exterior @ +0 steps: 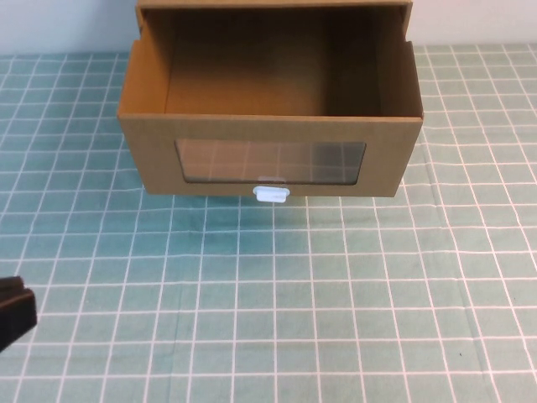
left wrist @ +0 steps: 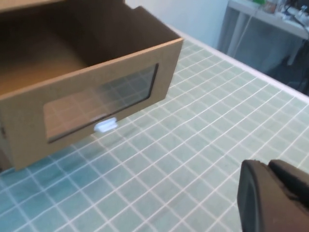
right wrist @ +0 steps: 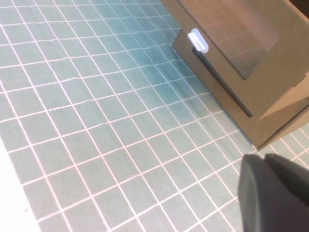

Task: Open the shoe box
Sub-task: 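Pull the top drawer of the cardboard box fully open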

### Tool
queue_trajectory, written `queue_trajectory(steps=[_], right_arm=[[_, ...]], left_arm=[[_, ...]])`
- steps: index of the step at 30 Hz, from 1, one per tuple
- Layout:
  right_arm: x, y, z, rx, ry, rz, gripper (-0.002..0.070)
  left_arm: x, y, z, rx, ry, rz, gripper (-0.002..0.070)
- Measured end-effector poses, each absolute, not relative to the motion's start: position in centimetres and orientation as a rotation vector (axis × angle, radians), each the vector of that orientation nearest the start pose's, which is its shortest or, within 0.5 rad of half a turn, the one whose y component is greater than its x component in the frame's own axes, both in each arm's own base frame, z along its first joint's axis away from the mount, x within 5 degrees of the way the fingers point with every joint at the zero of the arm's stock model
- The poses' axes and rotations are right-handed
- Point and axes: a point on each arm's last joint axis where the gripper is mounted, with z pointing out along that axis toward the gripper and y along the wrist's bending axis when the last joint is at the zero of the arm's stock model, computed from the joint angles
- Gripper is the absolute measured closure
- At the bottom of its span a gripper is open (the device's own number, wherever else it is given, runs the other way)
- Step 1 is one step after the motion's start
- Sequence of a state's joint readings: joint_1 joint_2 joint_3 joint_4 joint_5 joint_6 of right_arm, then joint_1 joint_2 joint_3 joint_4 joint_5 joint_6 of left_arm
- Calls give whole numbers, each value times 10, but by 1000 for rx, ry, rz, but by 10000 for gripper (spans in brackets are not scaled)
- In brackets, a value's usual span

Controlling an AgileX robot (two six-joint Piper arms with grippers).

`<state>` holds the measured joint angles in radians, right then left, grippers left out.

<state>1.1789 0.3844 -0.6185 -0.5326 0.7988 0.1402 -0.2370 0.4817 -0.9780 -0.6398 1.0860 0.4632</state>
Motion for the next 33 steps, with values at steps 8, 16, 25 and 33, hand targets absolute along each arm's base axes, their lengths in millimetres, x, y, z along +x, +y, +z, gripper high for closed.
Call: queue_trajectory(steps=[8, 16, 25, 33], right_arm=[[54, 44, 331, -1087, 1622, 247, 689], [54, 44, 331, -1087, 1622, 247, 689], [54, 44, 331, -1087, 1622, 247, 689], [54, 44, 331, -1089, 1623, 246, 689]], left_arm=[[44, -41, 397, 621, 1895, -359, 679], [85, -30, 329, 373, 1812, -197, 679], [54, -6, 258, 74, 1315, -131, 679], [56, -1, 210, 7, 1451, -43, 679]])
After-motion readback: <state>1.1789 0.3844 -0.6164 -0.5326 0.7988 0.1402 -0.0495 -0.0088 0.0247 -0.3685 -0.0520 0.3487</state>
